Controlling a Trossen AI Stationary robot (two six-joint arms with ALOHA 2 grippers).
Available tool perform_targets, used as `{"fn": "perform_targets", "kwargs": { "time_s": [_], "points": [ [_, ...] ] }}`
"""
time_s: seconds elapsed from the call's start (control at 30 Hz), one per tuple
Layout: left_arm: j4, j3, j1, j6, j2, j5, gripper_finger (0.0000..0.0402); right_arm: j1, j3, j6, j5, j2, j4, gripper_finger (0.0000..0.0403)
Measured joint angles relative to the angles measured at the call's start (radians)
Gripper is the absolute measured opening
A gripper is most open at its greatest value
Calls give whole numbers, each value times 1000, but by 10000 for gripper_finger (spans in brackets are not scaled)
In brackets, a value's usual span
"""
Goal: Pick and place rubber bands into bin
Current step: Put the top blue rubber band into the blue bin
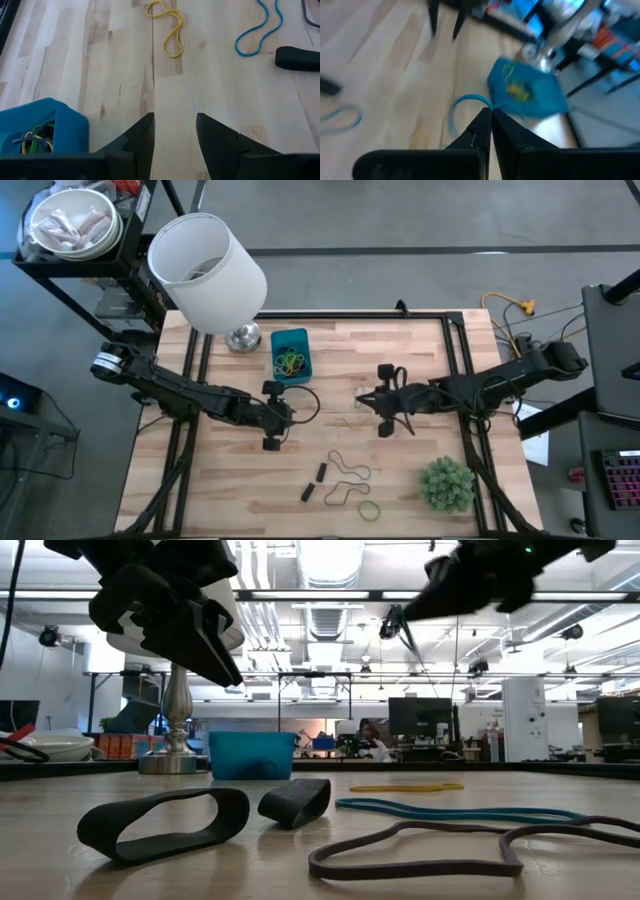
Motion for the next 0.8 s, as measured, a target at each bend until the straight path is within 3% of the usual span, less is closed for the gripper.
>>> {"fn": "perform_targets", "kwargs": {
  "time_s": [0.37, 0.57, 0.8],
  "points": [
    [-8, 4, -21, 0, -2, 0, 130, -144, 1, -82, -20, 84, 350, 8],
    [-9, 10, -68, 1, -21, 0, 130, -241, 3, -82, -156, 191, 524, 9],
    [-18, -5, -119, -1, -100, -4, 130, -320, 101, -63, -250, 330, 546, 9]
  ]
}}
